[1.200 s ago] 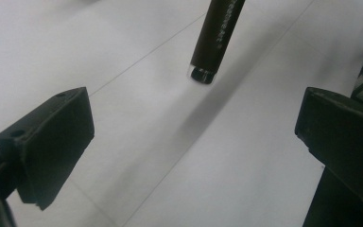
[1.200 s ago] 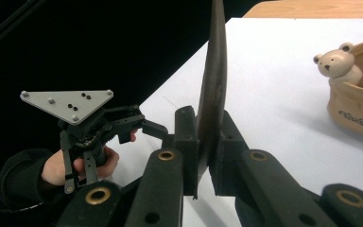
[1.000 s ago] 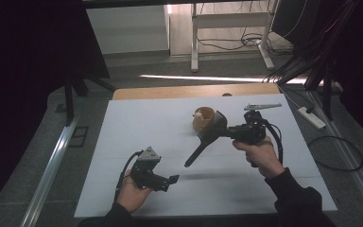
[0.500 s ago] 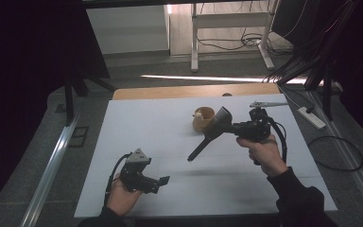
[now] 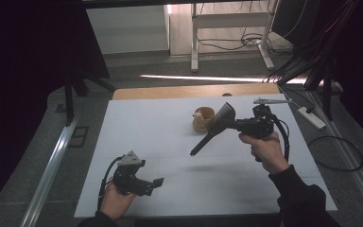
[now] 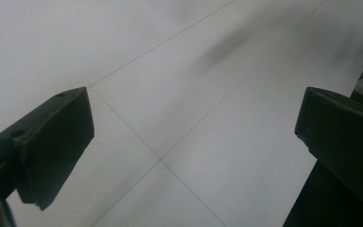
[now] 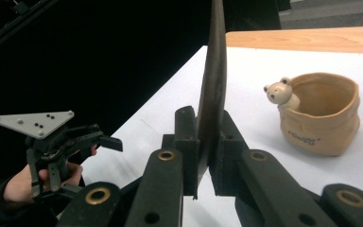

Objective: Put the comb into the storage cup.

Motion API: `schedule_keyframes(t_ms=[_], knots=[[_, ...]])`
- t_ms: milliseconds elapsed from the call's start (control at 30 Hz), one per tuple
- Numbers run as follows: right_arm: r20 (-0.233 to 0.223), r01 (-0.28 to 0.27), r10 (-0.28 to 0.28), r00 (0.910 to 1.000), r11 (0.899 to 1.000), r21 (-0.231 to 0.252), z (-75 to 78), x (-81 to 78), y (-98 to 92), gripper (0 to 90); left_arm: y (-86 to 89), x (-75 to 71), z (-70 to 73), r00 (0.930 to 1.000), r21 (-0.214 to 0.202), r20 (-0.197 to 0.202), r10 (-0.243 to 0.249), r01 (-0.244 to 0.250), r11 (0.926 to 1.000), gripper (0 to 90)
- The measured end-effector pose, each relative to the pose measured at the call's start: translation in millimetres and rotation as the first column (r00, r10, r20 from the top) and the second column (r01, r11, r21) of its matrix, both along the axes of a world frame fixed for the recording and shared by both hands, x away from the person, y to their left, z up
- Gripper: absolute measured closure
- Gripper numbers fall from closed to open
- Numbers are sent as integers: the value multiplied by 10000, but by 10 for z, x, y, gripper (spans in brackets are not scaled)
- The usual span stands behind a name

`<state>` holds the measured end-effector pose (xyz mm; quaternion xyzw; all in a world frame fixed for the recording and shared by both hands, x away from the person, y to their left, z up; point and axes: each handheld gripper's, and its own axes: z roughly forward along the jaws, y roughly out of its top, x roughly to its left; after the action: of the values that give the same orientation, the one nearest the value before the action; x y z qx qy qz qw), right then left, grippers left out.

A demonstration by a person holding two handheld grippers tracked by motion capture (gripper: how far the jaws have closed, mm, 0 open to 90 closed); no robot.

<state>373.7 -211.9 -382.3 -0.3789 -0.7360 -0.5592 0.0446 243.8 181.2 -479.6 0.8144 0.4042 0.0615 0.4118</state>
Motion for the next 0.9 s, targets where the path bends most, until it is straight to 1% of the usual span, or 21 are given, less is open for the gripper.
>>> schedule_keyframes(t_ms=[233, 400, 467, 633, 767, 900], knots=[[63, 227, -228, 9997, 9997, 52, 27, 59, -25, 836, 113, -76, 4, 9996, -139, 30, 265, -264, 9996, 0], [61, 343, -343, 9994, 9994, 33, 34, 105, -20, 836, 194, -136, -5, 9992, -67, 56, 402, -401, 9992, 0], [69, 372, -372, 9993, 9993, 44, 35, 132, -18, 836, 227, -158, -8, 9989, -100, 124, 461, -459, 9989, 0], [83, 466, -467, 9989, 9988, 115, 51, 177, -24, 836, 318, -191, -16, 9974, -127, -27, 714, -714, 9974, 0], [81, 593, -594, 9982, 9981, 158, 57, 222, -40, 836, 389, -220, -22, 9960, -54, -66, 890, -891, 9960, 3], [40, 713, -714, 9974, 9972, 242, 71, 261, -73, 836, 461, -261, -30, 9939, -114, -145, 1089, -1091, 9940, 4]])
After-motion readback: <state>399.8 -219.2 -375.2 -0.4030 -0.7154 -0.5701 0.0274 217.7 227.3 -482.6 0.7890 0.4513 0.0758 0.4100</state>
